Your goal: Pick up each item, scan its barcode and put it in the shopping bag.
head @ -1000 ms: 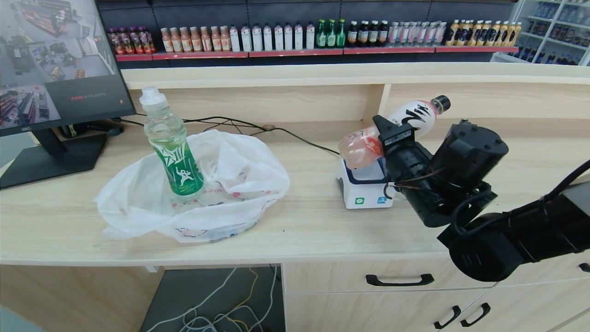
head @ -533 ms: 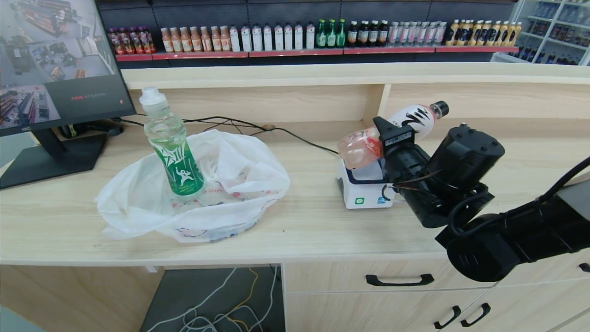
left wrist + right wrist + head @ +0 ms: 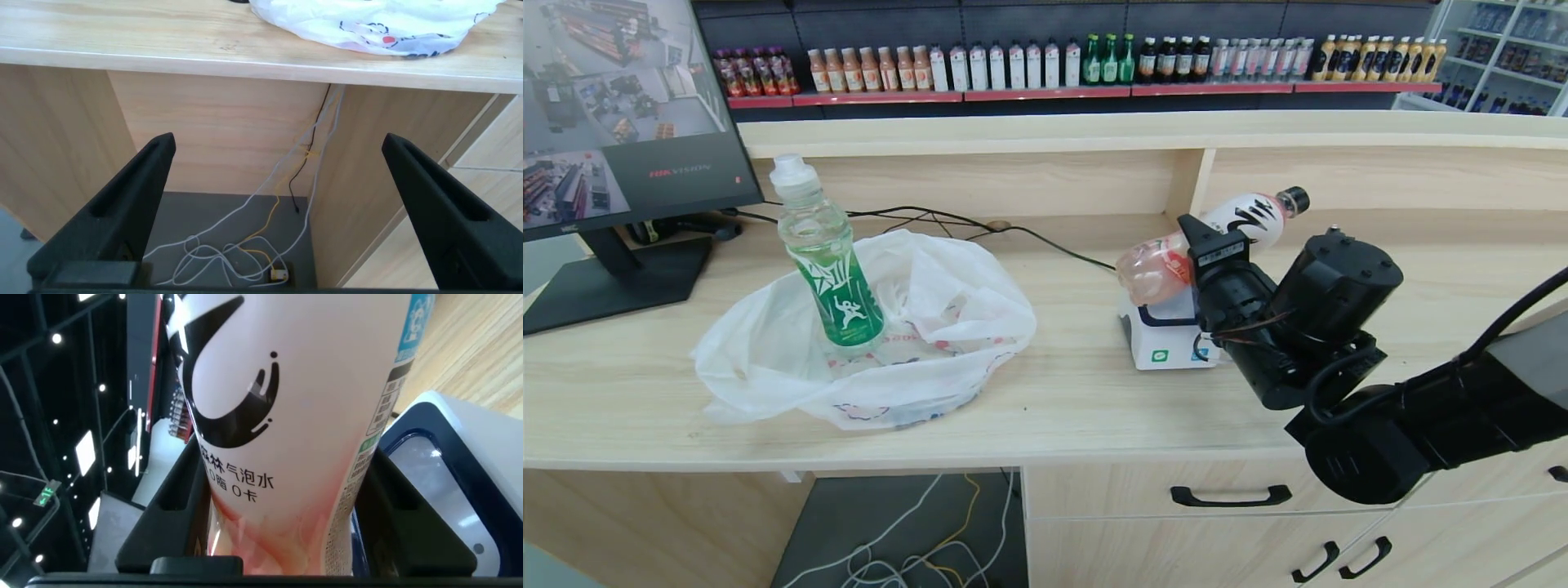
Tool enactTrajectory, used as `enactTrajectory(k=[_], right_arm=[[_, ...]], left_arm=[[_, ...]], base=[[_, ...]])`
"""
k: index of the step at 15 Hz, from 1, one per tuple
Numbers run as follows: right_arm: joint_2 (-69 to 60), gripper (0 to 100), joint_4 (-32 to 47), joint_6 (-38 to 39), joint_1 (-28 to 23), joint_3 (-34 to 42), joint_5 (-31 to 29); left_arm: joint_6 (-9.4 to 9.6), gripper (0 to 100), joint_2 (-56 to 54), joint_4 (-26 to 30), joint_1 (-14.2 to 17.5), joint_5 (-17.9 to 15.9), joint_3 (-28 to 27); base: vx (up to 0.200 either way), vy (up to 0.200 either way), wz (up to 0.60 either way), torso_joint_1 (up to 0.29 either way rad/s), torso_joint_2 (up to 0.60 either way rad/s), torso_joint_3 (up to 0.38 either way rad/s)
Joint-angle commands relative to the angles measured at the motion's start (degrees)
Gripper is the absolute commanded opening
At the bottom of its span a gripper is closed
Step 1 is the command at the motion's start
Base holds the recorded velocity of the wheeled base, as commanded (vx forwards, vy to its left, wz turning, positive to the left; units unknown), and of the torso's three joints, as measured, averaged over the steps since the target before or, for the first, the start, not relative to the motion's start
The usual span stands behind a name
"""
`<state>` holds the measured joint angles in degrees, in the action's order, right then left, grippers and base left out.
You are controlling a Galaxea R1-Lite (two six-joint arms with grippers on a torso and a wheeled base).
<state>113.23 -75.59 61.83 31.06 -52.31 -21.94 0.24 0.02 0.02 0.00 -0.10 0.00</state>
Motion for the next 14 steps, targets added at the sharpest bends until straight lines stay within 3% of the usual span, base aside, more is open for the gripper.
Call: enactTrajectory(k=[1, 14], right_arm=[[-0.02, 0, 0.01, -0.04, 0.32, 0.1, 0.06], [-0.29, 0, 0.01, -0.57, 0.4, 1.16, -0.21]], left_arm=[[0.02, 100, -0.02, -0.02, 0.0, 0.01, 0.0], [0.02, 100, -0.02, -0.02, 0.0, 0.01, 0.0]], base=[[0.0, 0.0, 0.0, 0.0, 0.0, 0.0], [0.0, 0.0, 0.0, 0.0, 0.0, 0.0]])
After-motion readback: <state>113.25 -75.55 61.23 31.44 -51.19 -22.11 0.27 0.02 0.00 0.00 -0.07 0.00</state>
